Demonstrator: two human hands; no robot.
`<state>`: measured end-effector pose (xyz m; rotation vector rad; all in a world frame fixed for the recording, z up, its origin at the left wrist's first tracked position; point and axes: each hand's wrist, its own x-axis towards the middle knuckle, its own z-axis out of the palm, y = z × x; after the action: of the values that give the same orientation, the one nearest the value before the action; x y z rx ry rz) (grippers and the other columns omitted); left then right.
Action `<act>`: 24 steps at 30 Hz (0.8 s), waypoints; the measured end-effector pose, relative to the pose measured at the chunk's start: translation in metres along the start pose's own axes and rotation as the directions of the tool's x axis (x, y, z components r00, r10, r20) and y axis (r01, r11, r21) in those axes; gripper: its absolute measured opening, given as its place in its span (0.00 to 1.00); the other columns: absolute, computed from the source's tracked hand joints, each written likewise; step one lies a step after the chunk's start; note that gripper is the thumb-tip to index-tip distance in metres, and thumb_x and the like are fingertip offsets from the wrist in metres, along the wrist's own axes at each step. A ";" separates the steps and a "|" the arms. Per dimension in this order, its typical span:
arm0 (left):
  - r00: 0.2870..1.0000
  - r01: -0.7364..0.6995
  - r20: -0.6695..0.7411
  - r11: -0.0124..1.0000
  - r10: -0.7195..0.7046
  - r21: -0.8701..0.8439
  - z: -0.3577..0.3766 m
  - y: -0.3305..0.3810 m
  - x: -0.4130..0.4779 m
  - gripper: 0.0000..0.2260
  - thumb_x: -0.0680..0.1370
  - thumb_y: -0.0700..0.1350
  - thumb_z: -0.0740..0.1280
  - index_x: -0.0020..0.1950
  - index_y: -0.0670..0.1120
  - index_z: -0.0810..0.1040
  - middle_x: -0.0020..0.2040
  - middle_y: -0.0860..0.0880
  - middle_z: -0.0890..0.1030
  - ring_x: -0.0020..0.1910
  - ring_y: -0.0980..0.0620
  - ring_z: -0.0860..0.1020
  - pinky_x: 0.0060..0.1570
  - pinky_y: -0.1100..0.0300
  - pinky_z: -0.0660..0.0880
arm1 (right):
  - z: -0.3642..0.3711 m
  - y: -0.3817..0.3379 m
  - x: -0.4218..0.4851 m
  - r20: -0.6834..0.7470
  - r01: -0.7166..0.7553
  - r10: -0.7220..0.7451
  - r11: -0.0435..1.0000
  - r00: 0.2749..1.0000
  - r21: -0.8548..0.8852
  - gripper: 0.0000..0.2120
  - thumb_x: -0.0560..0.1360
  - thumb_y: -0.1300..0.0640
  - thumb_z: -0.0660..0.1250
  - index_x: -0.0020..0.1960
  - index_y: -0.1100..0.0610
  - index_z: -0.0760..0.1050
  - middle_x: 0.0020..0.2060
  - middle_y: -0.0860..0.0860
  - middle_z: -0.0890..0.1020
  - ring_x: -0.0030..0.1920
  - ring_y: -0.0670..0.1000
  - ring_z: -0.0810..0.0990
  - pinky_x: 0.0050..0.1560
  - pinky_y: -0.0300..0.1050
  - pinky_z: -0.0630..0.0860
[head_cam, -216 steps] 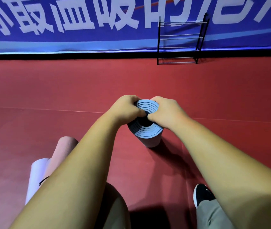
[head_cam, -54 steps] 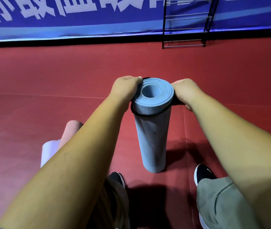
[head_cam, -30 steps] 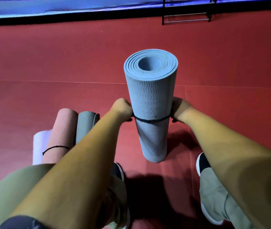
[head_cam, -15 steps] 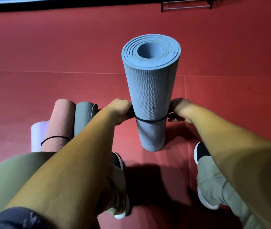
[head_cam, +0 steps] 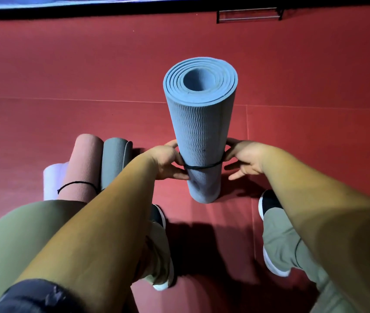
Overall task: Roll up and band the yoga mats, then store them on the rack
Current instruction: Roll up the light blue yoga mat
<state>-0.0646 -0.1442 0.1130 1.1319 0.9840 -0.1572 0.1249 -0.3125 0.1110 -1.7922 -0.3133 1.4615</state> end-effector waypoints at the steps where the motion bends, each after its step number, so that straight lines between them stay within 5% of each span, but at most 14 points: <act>1: 0.999 -0.012 -0.030 1.000 0.012 0.015 0.001 -0.002 0.002 0.39 0.74 0.21 0.55 0.72 0.57 0.77 0.62 0.39 0.83 0.55 0.30 0.85 0.45 0.45 0.85 | 0.000 0.002 0.002 0.000 -0.002 0.002 1.000 1.000 -0.002 0.36 0.77 0.73 0.63 0.73 0.37 0.74 0.72 0.49 0.74 0.68 0.61 0.76 0.56 0.71 0.81; 9: 0.973 -0.076 -0.213 0.995 0.089 0.069 0.013 -0.008 0.016 0.37 0.75 0.21 0.57 0.71 0.56 0.79 0.43 0.52 0.86 0.39 0.48 0.85 0.42 0.51 0.87 | 0.012 0.012 0.021 -0.099 -0.001 0.005 0.999 0.995 0.043 0.42 0.74 0.76 0.60 0.74 0.37 0.71 0.63 0.49 0.83 0.62 0.59 0.84 0.55 0.63 0.85; 14: 0.952 -0.101 -0.276 0.988 0.129 0.115 0.021 -0.011 0.018 0.27 0.78 0.26 0.54 0.67 0.47 0.81 0.43 0.45 0.80 0.43 0.44 0.76 0.29 0.59 0.83 | 0.010 0.012 0.026 -0.045 -0.045 0.048 0.997 0.998 0.066 0.33 0.76 0.74 0.55 0.69 0.44 0.75 0.62 0.52 0.81 0.53 0.63 0.84 0.65 0.64 0.80; 17: 0.971 -0.093 -0.205 0.985 0.122 0.147 0.007 -0.013 0.026 0.33 0.73 0.23 0.53 0.67 0.48 0.82 0.40 0.48 0.79 0.41 0.44 0.74 0.36 0.57 0.83 | 0.002 0.004 0.022 -0.001 -0.060 0.060 0.994 0.998 0.087 0.21 0.81 0.67 0.57 0.66 0.48 0.78 0.64 0.49 0.77 0.53 0.67 0.84 0.65 0.67 0.78; 20: 0.989 -0.093 -0.103 0.985 0.109 0.145 0.001 -0.012 0.028 0.39 0.69 0.20 0.54 0.72 0.50 0.78 0.38 0.53 0.81 0.38 0.50 0.77 0.38 0.60 0.80 | -0.003 0.005 0.023 0.038 -0.049 0.045 0.994 0.998 0.100 0.23 0.80 0.69 0.59 0.67 0.48 0.78 0.68 0.48 0.78 0.56 0.69 0.85 0.63 0.67 0.81; 24: 0.990 -0.111 -0.065 0.976 0.125 0.185 0.006 -0.016 0.025 0.40 0.70 0.20 0.59 0.73 0.56 0.74 0.52 0.52 0.84 0.51 0.47 0.80 0.50 0.53 0.83 | 0.001 0.011 0.026 -0.017 -0.051 0.053 0.989 0.998 0.136 0.27 0.80 0.71 0.62 0.69 0.44 0.75 0.70 0.50 0.78 0.59 0.66 0.84 0.58 0.66 0.83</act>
<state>-0.0549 -0.1476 0.0846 1.3684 0.9810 -0.1099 0.1286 -0.3027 0.0844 -1.7159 -0.1537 1.4638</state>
